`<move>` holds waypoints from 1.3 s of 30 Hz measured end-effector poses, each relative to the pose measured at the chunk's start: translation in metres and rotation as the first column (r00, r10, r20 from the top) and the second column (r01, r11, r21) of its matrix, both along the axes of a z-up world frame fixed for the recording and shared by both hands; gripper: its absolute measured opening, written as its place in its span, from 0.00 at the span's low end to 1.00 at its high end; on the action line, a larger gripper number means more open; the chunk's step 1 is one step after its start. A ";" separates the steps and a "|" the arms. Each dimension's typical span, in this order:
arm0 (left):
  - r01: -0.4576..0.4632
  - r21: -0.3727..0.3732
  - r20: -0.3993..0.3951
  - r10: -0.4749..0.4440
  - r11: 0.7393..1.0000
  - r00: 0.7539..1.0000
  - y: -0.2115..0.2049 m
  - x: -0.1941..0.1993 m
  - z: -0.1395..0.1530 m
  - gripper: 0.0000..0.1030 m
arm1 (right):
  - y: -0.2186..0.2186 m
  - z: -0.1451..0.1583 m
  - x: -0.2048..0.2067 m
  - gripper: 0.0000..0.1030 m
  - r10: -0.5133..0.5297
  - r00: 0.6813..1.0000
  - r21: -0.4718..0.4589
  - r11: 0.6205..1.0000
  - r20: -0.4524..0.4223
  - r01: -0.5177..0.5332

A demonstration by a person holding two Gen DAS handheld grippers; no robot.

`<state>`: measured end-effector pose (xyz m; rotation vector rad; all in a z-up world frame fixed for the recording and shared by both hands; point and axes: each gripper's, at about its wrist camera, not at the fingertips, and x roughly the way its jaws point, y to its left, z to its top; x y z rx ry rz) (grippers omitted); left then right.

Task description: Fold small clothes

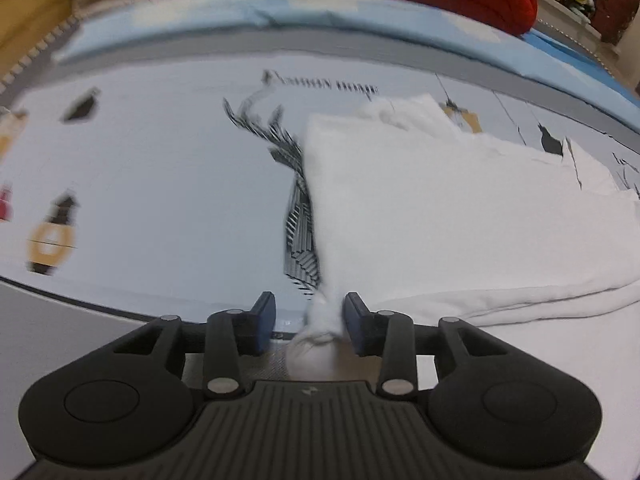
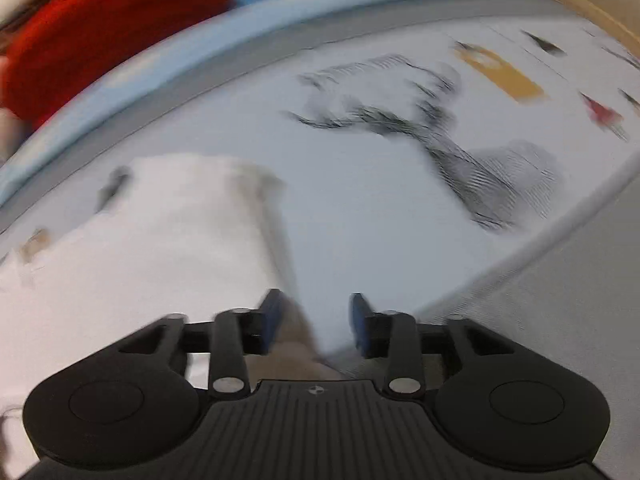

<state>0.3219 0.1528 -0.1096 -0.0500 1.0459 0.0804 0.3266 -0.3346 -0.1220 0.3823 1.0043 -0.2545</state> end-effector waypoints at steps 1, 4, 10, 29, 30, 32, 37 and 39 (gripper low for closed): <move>0.006 0.002 0.036 -0.006 1.000 0.999 -0.003 -0.006 0.012 0.40 | -0.013 0.007 -0.006 0.42 -0.075 0.997 -0.001 0.997 0.002 0.075; 0.042 0.033 0.158 -0.047 0.999 0.986 -0.015 -0.033 0.054 0.42 | -0.034 0.048 -0.030 0.42 -0.152 0.981 0.094 0.986 0.121 0.141; 0.074 0.084 0.272 -0.094 0.994 0.958 -0.036 -0.111 0.117 0.42 | -0.022 0.136 -0.092 0.42 -0.030 0.949 0.040 0.999 0.315 0.018; 0.039 0.035 0.146 -0.044 0.999 0.988 -0.025 -0.302 0.045 0.40 | -0.012 0.089 -0.307 0.43 0.051 0.984 0.004 0.999 0.172 -0.053; 0.028 0.027 0.140 -0.032 0.999 0.990 -0.023 -0.301 0.046 0.38 | -0.011 0.085 -0.304 0.43 0.061 0.985 0.023 0.998 0.160 -0.065; 0.029 0.028 0.131 -0.032 0.999 0.991 -0.023 -0.303 0.049 0.37 | -0.007 0.086 -0.301 0.42 0.084 0.981 0.001 0.996 0.176 -0.085; 0.106 0.048 0.184 -0.113 0.993 0.976 -0.038 -0.312 0.077 0.37 | 0.010 0.084 -0.295 0.42 0.141 0.977 -0.081 0.988 0.159 -0.130; 0.146 0.069 0.217 -0.158 0.987 0.963 -0.042 -0.317 0.075 0.37 | 0.015 0.085 -0.294 0.42 0.165 0.973 -0.080 0.985 0.162 -0.154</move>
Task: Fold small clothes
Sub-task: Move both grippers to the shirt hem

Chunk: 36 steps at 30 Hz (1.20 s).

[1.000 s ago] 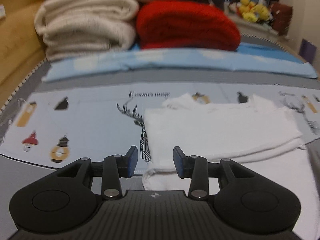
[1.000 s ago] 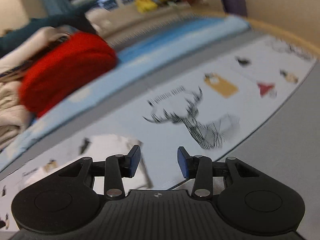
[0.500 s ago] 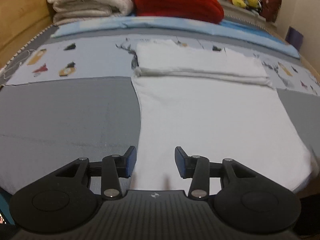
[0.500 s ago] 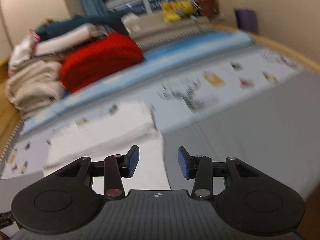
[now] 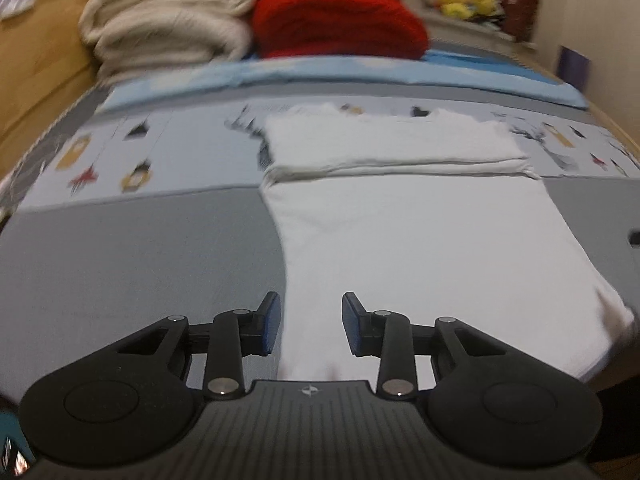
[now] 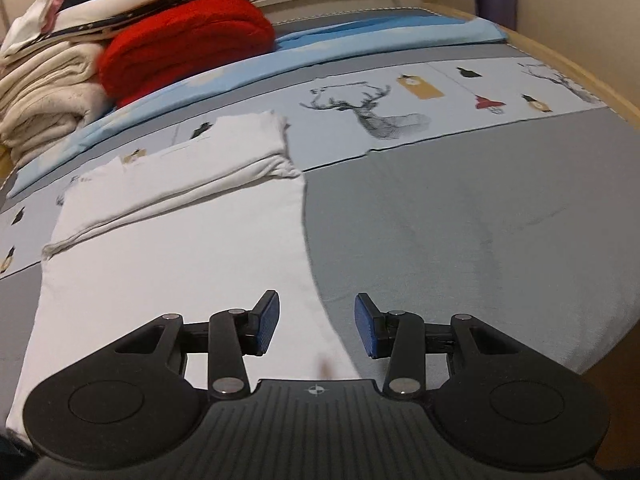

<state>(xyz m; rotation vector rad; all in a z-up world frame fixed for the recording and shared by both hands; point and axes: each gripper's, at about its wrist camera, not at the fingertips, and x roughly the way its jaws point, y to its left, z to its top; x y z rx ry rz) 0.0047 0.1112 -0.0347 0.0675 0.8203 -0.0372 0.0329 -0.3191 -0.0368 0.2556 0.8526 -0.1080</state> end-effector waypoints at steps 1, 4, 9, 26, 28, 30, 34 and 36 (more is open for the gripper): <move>0.005 0.000 0.004 -0.005 1.000 1.000 0.001 0.000 -0.006 0.37 | 0.002 0.001 0.002 0.42 0.013 1.000 -0.005 1.000 0.002 -0.013; -0.043 -0.030 -0.088 0.040 0.999 0.995 0.010 0.008 -0.030 0.30 | 0.005 -0.004 0.006 0.42 0.037 0.999 -0.035 0.999 -0.002 -0.037; -0.111 -0.086 -0.110 0.102 0.990 0.989 0.032 0.015 -0.032 0.28 | 0.004 -0.016 0.015 0.42 0.009 0.999 -0.020 1.000 -0.035 -0.010; -0.267 -0.204 -0.390 0.172 0.942 0.905 0.069 0.028 -0.072 0.36 | -0.025 -0.046 0.013 0.43 -0.088 0.978 0.113 0.987 -0.190 0.111; -0.267 -0.188 -0.407 0.172 0.945 0.897 0.068 0.027 -0.076 0.36 | -0.031 -0.051 0.014 0.43 -0.095 0.973 0.117 0.986 -0.212 0.121; -0.266 -0.185 -0.413 0.171 0.946 0.895 0.068 0.027 -0.077 0.36 | -0.034 -0.058 0.014 0.43 -0.096 0.965 0.116 0.985 -0.243 0.127; -0.243 -0.164 -0.414 0.157 0.956 0.896 0.063 0.026 -0.077 0.36 | -0.031 -0.070 0.014 0.43 -0.065 0.947 0.140 0.984 -0.314 0.114; -0.235 -0.158 -0.415 0.152 0.959 0.897 0.061 0.025 -0.077 0.36 | -0.027 -0.073 0.013 0.43 -0.034 0.942 0.147 0.985 -0.334 0.088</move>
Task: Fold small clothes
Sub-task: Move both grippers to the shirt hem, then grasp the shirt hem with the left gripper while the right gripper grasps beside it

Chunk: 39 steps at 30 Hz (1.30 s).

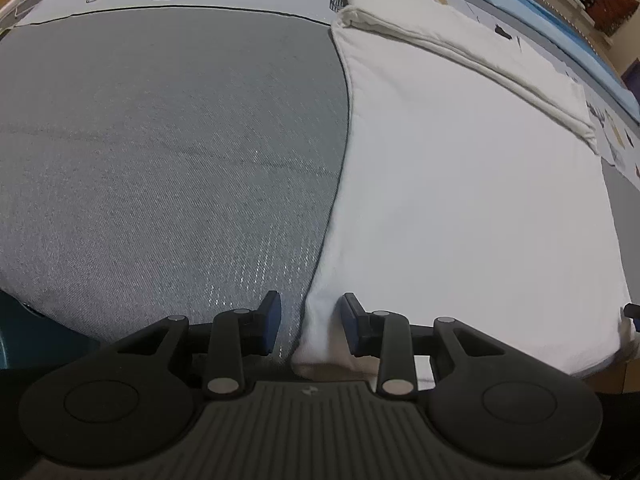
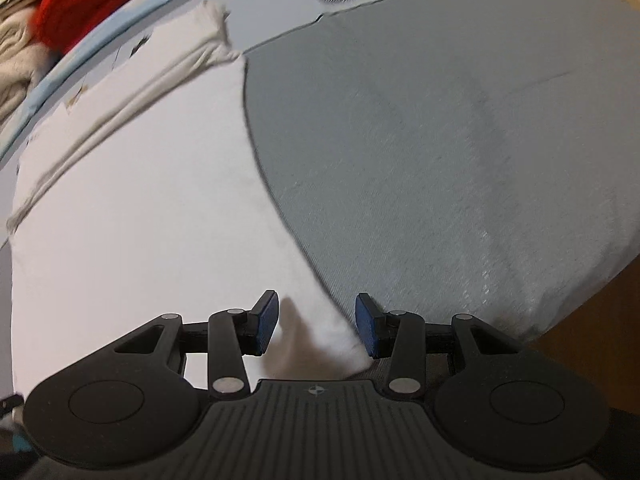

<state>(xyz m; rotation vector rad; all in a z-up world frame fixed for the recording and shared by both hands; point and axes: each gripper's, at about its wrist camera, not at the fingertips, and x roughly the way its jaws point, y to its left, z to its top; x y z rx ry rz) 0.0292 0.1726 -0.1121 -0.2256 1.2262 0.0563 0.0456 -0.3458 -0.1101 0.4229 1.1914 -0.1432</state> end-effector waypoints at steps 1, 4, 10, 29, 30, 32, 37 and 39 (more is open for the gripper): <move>0.003 0.002 0.000 -0.003 1.000 1.000 -0.001 0.000 0.001 0.36 | 0.003 -0.001 -0.001 0.43 0.016 1.000 -0.008 1.000 -0.013 -0.016; 0.018 0.007 -0.001 -0.018 1.000 1.000 -0.003 -0.002 0.000 0.36 | 0.011 -0.004 -0.001 0.43 0.064 0.997 -0.052 0.996 -0.038 -0.066; 0.038 0.014 0.003 -0.038 0.999 0.999 -0.006 -0.003 -0.001 0.36 | 0.014 -0.001 -0.002 0.43 0.089 0.995 -0.064 0.994 -0.049 -0.092; 0.082 0.001 0.005 -0.082 0.997 0.997 -0.013 -0.008 -0.002 0.13 | 0.018 -0.002 0.001 0.14 0.112 0.992 -0.062 0.991 -0.055 -0.115; 0.083 0.004 0.005 -0.083 0.997 0.997 -0.014 -0.008 -0.002 0.13 | 0.019 -0.002 0.001 0.16 0.116 0.992 -0.072 0.990 -0.057 -0.120; 0.082 0.003 0.004 -0.082 0.997 0.997 -0.013 -0.007 -0.003 0.13 | 0.023 -0.002 0.001 0.21 0.121 0.991 -0.088 0.988 -0.061 -0.126; 0.109 0.028 0.015 -0.109 0.994 0.994 -0.020 -0.006 -0.004 0.07 | 0.024 -0.003 0.002 0.22 0.137 0.989 -0.105 0.984 -0.063 -0.143; 0.116 0.037 0.020 -0.117 0.993 0.993 -0.022 -0.006 -0.004 0.07 | 0.025 -0.003 0.001 0.21 0.160 0.985 -0.106 0.980 -0.059 -0.166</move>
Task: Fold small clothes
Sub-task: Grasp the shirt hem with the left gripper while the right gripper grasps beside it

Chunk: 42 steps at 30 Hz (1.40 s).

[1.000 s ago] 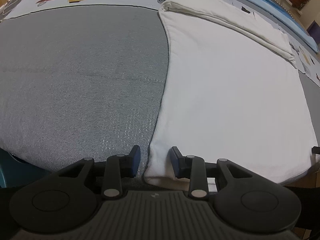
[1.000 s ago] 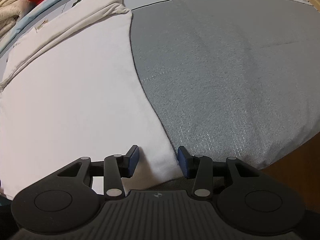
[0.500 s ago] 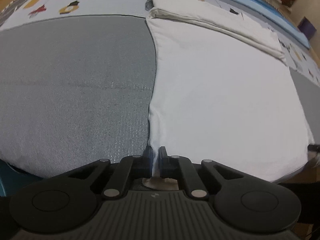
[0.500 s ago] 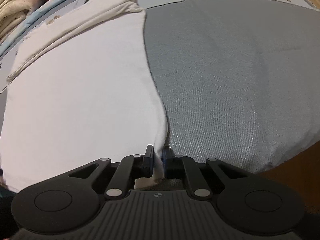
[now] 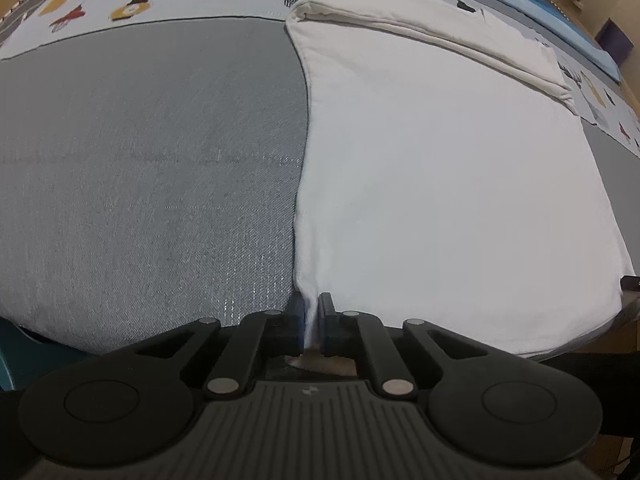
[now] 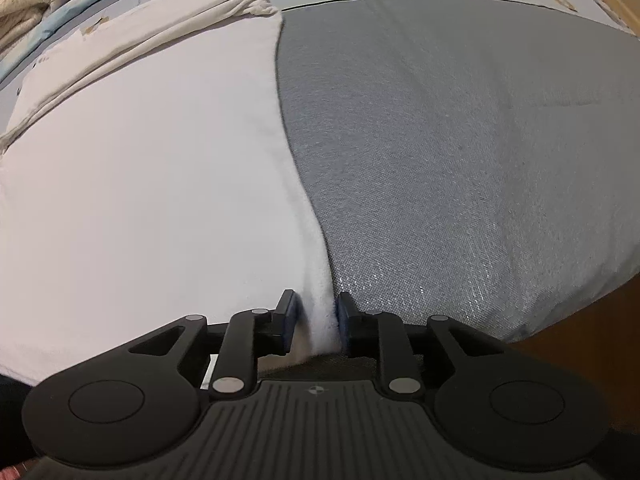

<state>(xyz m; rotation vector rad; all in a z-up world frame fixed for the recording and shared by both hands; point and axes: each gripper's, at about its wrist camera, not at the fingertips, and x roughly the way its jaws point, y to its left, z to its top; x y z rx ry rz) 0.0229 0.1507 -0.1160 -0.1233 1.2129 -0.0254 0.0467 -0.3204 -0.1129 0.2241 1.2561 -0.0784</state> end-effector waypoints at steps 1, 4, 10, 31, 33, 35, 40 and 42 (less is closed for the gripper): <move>0.001 0.002 0.000 -0.001 1.000 1.000 0.000 0.000 0.000 0.07 | 0.001 0.000 -0.001 0.11 0.013 1.000 0.002 1.000 0.004 -0.013; -0.002 -0.003 -0.003 0.002 1.000 1.000 0.000 0.000 -0.001 0.07 | 0.003 0.001 0.002 0.10 0.025 0.999 0.039 0.999 0.021 -0.026; 0.017 -0.006 -0.013 -0.017 1.000 1.000 0.000 0.001 -0.002 0.10 | -0.003 -0.003 0.002 0.11 0.002 1.000 0.041 0.999 0.003 -0.002; 0.027 0.018 -0.006 -0.027 0.999 1.000 -0.003 0.003 -0.002 0.08 | 0.008 -0.003 -0.002 0.11 0.039 0.999 0.018 0.999 0.009 -0.039; 0.020 0.013 -0.007 -0.020 1.000 1.000 -0.002 0.004 -0.002 0.09 | 0.008 -0.003 -0.003 0.12 0.041 0.999 0.017 0.999 0.008 -0.041; 0.024 0.017 -0.005 -0.024 1.000 1.000 -0.003 0.005 -0.003 0.09 | 0.008 -0.002 -0.002 0.12 0.045 0.999 0.014 0.999 0.006 -0.045; 0.064 0.052 0.012 -0.065 0.997 0.998 -0.011 0.003 -0.004 0.07 | 0.015 -0.001 -0.001 0.13 0.073 0.997 -0.012 0.997 0.004 -0.073; 0.074 0.063 0.024 -0.076 0.995 0.997 -0.012 0.002 -0.002 0.06 | 0.016 0.000 0.000 0.12 0.075 0.997 -0.011 0.997 0.008 -0.075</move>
